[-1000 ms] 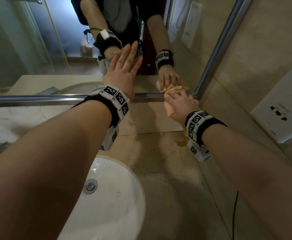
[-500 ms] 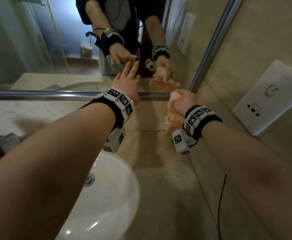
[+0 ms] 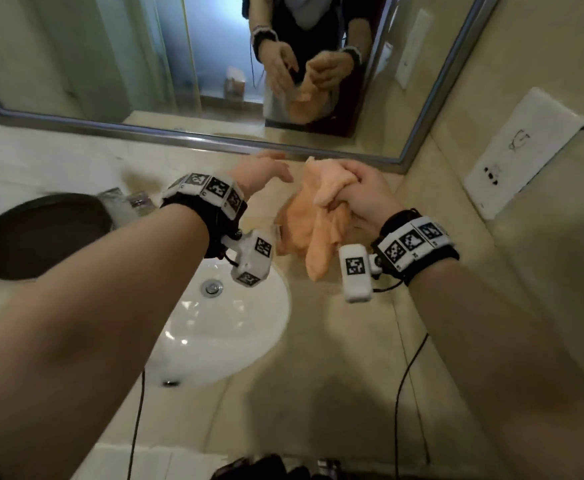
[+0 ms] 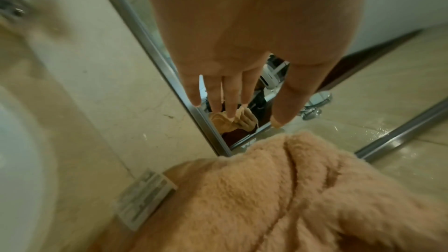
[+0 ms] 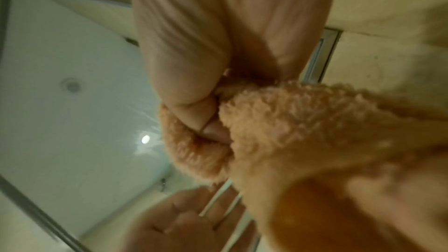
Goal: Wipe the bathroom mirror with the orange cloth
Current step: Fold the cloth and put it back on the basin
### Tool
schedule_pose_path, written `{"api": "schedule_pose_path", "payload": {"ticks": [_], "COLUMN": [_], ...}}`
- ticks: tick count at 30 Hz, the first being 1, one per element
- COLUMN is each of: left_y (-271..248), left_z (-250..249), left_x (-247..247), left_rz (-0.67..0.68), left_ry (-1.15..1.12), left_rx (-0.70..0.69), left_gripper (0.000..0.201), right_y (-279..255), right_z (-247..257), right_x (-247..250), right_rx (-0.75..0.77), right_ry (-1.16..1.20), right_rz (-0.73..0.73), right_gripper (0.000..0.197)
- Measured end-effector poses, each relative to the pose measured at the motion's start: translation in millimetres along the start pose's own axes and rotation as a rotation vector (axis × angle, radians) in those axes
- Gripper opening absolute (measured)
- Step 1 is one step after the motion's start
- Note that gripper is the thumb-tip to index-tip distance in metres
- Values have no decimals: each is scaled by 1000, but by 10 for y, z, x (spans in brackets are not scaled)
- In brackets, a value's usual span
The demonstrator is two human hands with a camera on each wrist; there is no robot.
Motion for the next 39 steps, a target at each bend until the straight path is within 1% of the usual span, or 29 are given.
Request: {"api": "schedule_pose_path", "payload": {"ticks": [2,4,5,6,8,9,11,12,13,14,15,16,17,19,20,21,23,24,26,28,29,31,32,33,34,35,37,38,39], "left_y": [-283,-562,-670,-790,-947,-1030,-1168,-1236,-1291,-1343,-1386,-1434,-1465,-1527,-1547,-1559,-1578,-1572,-1565,-1547,-1551,-1558,-1537,-1510,-1500,-1504,-1544,-1551,-1546], "left_z": [32,67,104,129,216,254,355,407,474,537,601,649,700,768,794,807,808,811,823,878,907,968,1019,1075,1117,1151,1186,1219,1263], "left_x": [31,96,138,194,342,411,527,579,628,679,720,756,788,848,887,935,1052,1128,1283,1481,1604,1879,2030,2185,2339,2494,2789,2948,3107], "left_rz": [60,133,165,176,115,77,34,17,-12,-48,-85,-117,-151,-215,-244,-269,-310,-329,-375,-423,-443,-462,-467,-474,-483,-495,-524,-546,-570], "left_ry": [-30,-45,-54,-68,-100,-122,-154,-165,-175,-169,-156,-144,-146,-178,-198,-216,-235,-237,-238,-240,-244,-240,-230,-222,-216,-209,-173,-158,-144], "left_rx": [17,0,-13,-10,41,67,124,142,149,150,143,139,134,132,127,118,100,88,81,91,100,115,121,127,131,136,139,135,121], "left_gripper": [64,69,66,59,37,29,17,11,11,17,27,35,38,29,23,19,20,21,19,28,37,62,72,76,76,71,57,48,40], "right_y": [-161,-339,-439,-536,-708,-784,-913,-976,-1035,-1084,-1126,-1180,-1206,-1216,-1245,-1267,-1280,-1271,-1276,-1283,-1314,-1330,-1339,-1366,-1409,-1457,-1616,-1677,-1714], "right_z": [7,47,82,116,166,180,195,209,210,195,173,160,126,38,27,25,22,21,-2,54,120,235,289,365,461,554,756,836,898], "right_x": [-55,-104,-131,-164,-257,-313,-437,-496,-546,-595,-642,-681,-731,-831,-854,-870,-907,-936,-1026,-1173,-1248,-1456,-1582,-1714,-1861,-2031,-2339,-2498,-2647], "right_rx": [-33,-65,-73,-74,-88,-113,-132,-143,-181,-234,-283,-324,-358,-407,-443,-470,-519,-539,-599,-576,-558,-523,-515,-492,-455,-387,-182,-79,-3], "right_ry": [129,275,335,377,424,435,460,478,503,523,537,542,532,515,512,527,563,571,546,504,483,514,541,551,531,469,295,203,131], "right_rz": [72,141,178,220,308,333,395,426,450,471,470,454,441,402,397,385,383,376,333,297,280,248,255,281,330,374,461,469,444], "right_gripper": [50,48,46,43,32,30,37,35,28,22,20,21,29,53,57,52,27,24,37,37,35,29,24,21,22,22,15,11,7]}}
Point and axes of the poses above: each hand's wrist, its own y-axis towards the middle knuckle, its own x-axis out of the back of the hand, z = x × y, the point moved 3 cm from there along y, towards the middle knuckle, and after that the axes turned 13 degrees about -z, right-handed, at the moved point
